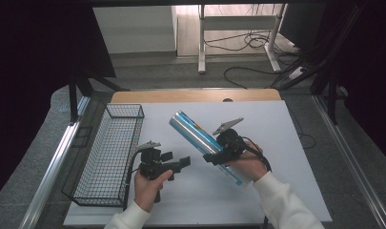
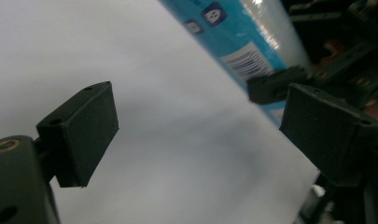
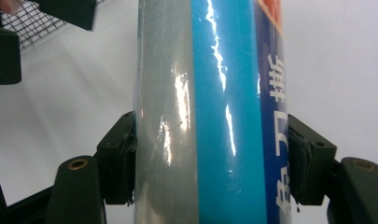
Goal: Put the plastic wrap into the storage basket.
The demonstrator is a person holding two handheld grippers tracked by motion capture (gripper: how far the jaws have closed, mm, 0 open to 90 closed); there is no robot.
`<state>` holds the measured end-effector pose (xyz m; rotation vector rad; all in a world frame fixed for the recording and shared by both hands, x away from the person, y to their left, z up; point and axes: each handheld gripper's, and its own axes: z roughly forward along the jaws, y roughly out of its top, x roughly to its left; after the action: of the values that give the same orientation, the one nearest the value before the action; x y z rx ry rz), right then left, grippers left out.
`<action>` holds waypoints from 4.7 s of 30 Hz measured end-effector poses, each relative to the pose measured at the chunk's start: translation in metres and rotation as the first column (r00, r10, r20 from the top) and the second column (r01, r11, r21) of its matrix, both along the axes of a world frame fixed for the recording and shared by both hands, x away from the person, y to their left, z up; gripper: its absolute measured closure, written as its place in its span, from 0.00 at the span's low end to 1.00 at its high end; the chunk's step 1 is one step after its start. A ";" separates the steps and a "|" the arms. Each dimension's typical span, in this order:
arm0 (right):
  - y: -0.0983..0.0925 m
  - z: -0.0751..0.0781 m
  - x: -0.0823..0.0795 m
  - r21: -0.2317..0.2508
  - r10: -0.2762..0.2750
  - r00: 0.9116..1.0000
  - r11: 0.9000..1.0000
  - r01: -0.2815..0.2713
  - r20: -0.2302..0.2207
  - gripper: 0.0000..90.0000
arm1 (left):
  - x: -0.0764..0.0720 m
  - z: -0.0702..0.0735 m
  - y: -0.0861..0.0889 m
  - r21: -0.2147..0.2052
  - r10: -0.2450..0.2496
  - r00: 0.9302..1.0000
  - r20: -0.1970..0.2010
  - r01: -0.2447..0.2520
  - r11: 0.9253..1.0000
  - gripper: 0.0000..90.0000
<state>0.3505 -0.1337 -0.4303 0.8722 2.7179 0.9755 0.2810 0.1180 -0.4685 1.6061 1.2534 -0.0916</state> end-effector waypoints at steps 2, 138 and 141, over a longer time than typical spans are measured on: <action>0.004 -0.001 -0.001 0.002 -0.004 1.000 1.000 0.004 0.009 0.36 | 0.006 0.000 -0.002 -0.027 -0.001 1.000 -0.005 0.001 1.000 0.12; -0.097 -0.006 -0.012 0.198 -0.366 0.930 0.914 0.355 0.018 0.12 | 0.037 0.168 0.136 0.423 0.034 0.996 -0.087 0.006 0.906 0.36; -0.097 -0.006 -0.012 0.198 -0.367 0.930 0.913 0.357 0.017 0.12 | 0.036 0.172 0.145 0.434 0.050 0.996 -0.080 -0.010 0.901 0.36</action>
<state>0.3387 -0.2306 -0.4363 1.3053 2.3210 1.1655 0.3172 0.2627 -0.2962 1.9796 1.4387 0.1487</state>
